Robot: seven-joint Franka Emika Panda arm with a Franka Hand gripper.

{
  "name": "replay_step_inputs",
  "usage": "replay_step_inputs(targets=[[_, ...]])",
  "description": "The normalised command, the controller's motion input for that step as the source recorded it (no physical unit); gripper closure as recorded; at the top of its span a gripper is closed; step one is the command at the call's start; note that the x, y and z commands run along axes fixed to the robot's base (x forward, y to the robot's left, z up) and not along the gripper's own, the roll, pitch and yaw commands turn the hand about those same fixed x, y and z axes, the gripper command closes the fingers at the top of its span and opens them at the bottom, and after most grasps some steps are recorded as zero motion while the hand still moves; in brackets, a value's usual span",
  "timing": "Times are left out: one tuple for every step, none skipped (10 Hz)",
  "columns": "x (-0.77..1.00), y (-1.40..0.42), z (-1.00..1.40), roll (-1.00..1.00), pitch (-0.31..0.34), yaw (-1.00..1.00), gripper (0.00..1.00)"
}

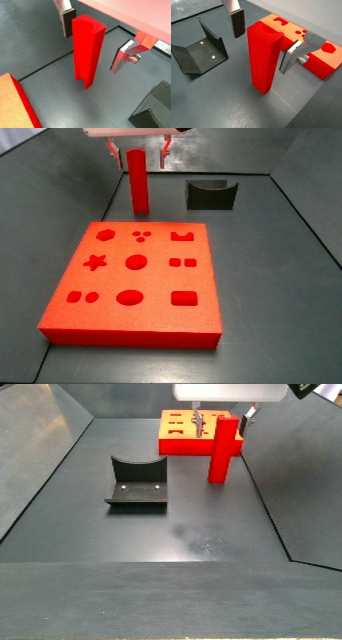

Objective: Pick up the arch object. Move up. Rotate the arch object. Move to above the board. Insert the arch object.
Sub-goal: Pick up the arch object.

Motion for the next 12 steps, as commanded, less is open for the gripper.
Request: replay_step_inputs(targets=[[-0.03, 0.00, -0.07, -0.16, -0.109, 0.00, 0.00], [-0.05, 0.02, -0.09, -0.19, -0.129, 0.00, 0.00], [-0.06, 0.05, -0.13, -0.26, -0.161, 0.00, 0.00], [-0.03, 0.01, -0.13, -0.29, -0.149, 0.00, 0.00], [-0.03, 0.00, 0.00, -0.02, -0.034, 0.00, 0.00], [0.00, 0.00, 0.00, 0.00, 0.000, 0.00, 0.00], [0.00, 0.00, 0.00, 0.00, 0.000, 0.00, 1.00], [0.00, 0.00, 0.00, 0.00, 0.000, 0.00, 1.00], [0.00, 0.00, 0.00, 0.00, 0.000, 0.00, 1.00], [0.00, 0.00, 0.00, 0.00, 0.000, 0.00, 1.00], [0.00, 0.00, 0.00, 0.00, 0.000, 0.00, 1.00], [0.00, 0.00, 0.00, 0.00, 0.000, 0.00, 1.00]])
